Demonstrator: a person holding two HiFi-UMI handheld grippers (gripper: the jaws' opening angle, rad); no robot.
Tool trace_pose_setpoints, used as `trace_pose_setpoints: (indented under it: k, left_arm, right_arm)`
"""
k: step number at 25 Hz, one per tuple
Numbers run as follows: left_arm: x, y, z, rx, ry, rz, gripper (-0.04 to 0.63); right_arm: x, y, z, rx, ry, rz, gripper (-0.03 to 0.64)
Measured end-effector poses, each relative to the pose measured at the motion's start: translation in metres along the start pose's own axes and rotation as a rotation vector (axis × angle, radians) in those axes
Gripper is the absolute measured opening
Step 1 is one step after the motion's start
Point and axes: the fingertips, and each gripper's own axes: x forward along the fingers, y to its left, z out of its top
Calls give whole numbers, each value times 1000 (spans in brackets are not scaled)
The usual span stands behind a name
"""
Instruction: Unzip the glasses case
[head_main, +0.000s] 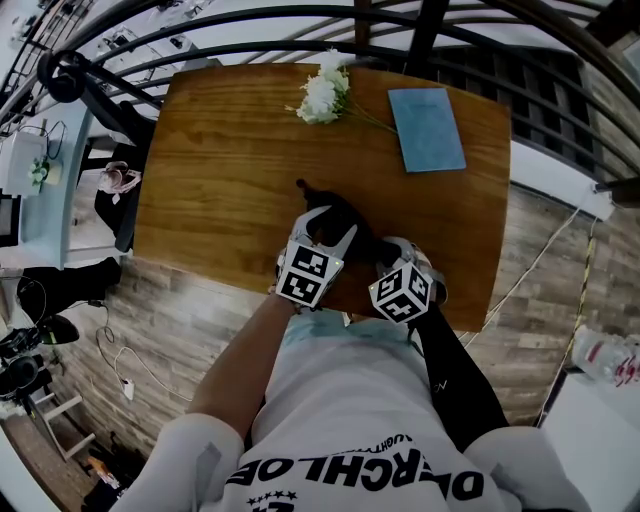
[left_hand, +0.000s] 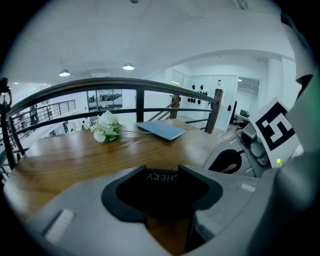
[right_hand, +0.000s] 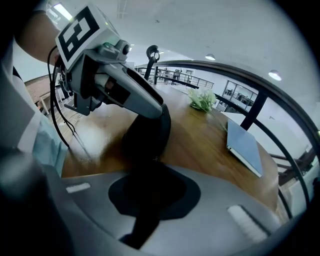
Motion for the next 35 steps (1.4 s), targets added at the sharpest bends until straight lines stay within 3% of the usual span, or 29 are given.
trace_pose_setpoints:
  k: [11, 16, 19, 22, 25, 27, 35]
  left_arm:
    - [1, 0, -1, 1, -5, 2, 206]
    - [-4, -4, -1, 7, -7, -4, 210]
    - [-16, -18, -9, 61, -10, -11, 270]
    - [-18, -24, -14, 84, -36, 64, 305]
    - [-13, -34, -18, 151, 7, 66, 402]
    - [-12, -39, -23, 205, 42, 79, 414]
    - [-14, -31, -35, 255, 125, 104, 442]
  right_arm:
    - [6, -10, 6, -79, 15, -24, 31]
    - [3, -6, 4, -31, 9, 14, 31]
    - [0, -3, 5, 6, -6, 46, 31]
    - [-1, -3, 2, 37, -20, 65, 31]
    - [-1, -4, 0, 75, -15, 66, 31]
    - [-2, -2, 1, 90, -20, 75, 31]
    - [-5, 9, 4, 88, -36, 117, 31]
